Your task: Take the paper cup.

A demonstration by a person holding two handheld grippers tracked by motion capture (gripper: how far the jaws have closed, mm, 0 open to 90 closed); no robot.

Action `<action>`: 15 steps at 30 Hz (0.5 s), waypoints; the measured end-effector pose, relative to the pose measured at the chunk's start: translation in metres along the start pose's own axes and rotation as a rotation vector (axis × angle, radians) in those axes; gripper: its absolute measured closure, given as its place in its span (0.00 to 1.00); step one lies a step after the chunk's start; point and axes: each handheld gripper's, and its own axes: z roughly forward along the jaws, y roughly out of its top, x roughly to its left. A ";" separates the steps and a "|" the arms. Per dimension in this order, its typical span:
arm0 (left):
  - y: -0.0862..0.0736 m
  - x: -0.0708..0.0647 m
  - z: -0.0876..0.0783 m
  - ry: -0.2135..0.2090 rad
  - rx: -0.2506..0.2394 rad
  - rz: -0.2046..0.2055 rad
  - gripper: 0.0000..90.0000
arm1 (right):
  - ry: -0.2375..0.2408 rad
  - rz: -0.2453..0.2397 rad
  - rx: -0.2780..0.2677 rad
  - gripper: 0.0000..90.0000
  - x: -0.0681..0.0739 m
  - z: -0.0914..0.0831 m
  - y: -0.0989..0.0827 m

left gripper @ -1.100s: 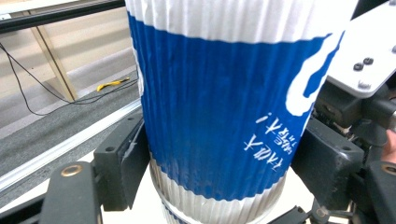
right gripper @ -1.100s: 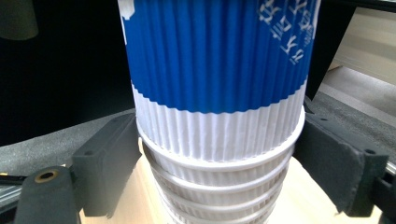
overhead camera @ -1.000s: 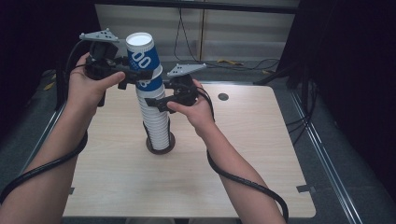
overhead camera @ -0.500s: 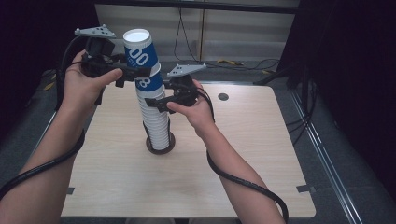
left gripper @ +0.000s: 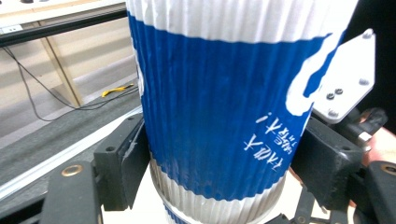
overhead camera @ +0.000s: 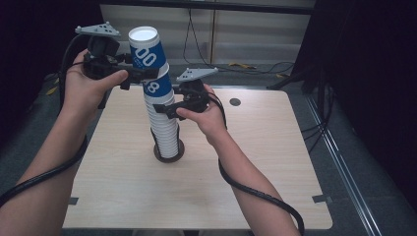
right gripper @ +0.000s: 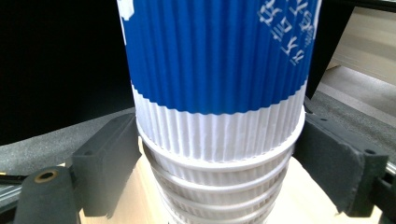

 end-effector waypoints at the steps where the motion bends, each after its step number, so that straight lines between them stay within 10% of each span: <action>1: 0.001 0.000 -0.001 0.003 0.001 0.003 0.28 | 0.000 0.000 0.001 0.16 0.000 0.000 0.000; 15: 0.004 0.002 -0.006 0.006 -0.012 -0.006 0.28 | -0.009 -0.006 -0.002 0.16 0.001 0.002 0.000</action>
